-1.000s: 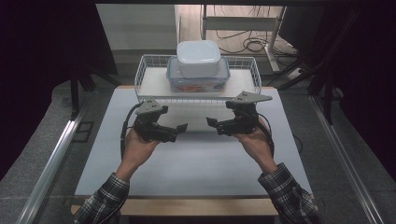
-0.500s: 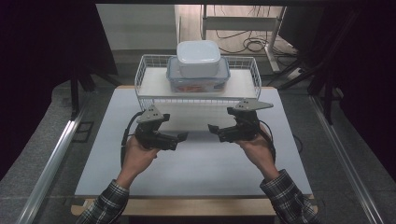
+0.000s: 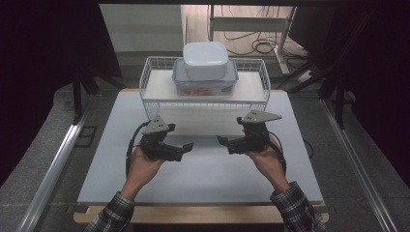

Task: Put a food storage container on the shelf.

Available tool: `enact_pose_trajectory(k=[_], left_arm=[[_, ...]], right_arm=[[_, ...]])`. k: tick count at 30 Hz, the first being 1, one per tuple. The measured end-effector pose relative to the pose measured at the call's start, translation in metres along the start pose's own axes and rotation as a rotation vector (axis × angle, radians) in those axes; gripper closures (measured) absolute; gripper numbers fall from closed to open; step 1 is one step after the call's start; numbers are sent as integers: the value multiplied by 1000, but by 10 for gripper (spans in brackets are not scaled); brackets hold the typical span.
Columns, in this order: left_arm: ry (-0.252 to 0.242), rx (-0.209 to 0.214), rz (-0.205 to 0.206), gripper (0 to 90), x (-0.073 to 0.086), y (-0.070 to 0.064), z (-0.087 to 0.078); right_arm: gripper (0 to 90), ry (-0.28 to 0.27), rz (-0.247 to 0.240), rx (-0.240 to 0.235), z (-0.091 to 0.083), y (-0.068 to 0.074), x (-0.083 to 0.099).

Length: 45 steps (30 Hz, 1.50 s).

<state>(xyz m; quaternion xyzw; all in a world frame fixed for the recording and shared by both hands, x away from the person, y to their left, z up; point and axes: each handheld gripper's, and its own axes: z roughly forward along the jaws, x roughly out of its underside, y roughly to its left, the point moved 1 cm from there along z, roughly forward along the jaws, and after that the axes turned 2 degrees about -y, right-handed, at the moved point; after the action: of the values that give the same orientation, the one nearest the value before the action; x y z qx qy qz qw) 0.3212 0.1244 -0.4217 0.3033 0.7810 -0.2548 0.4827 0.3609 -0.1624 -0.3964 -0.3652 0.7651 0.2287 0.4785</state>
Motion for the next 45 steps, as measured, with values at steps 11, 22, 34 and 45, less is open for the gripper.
enact_pose_trajectory(k=[11,22,34,45], left_arm=[[19,-1,-28,51,18,2,4],[39,1,-30,52,28,0,6],[79,1,-48,52,46,1,-1],[87,-10,-44,51,52,-3,-6]], right_arm=[[10,-10,33,1,0,-2,19],[4,15,43,-1,1,-2,33],[0,66,39,10,-2,-1,47],[0,74,19,19,-9,1,51]])
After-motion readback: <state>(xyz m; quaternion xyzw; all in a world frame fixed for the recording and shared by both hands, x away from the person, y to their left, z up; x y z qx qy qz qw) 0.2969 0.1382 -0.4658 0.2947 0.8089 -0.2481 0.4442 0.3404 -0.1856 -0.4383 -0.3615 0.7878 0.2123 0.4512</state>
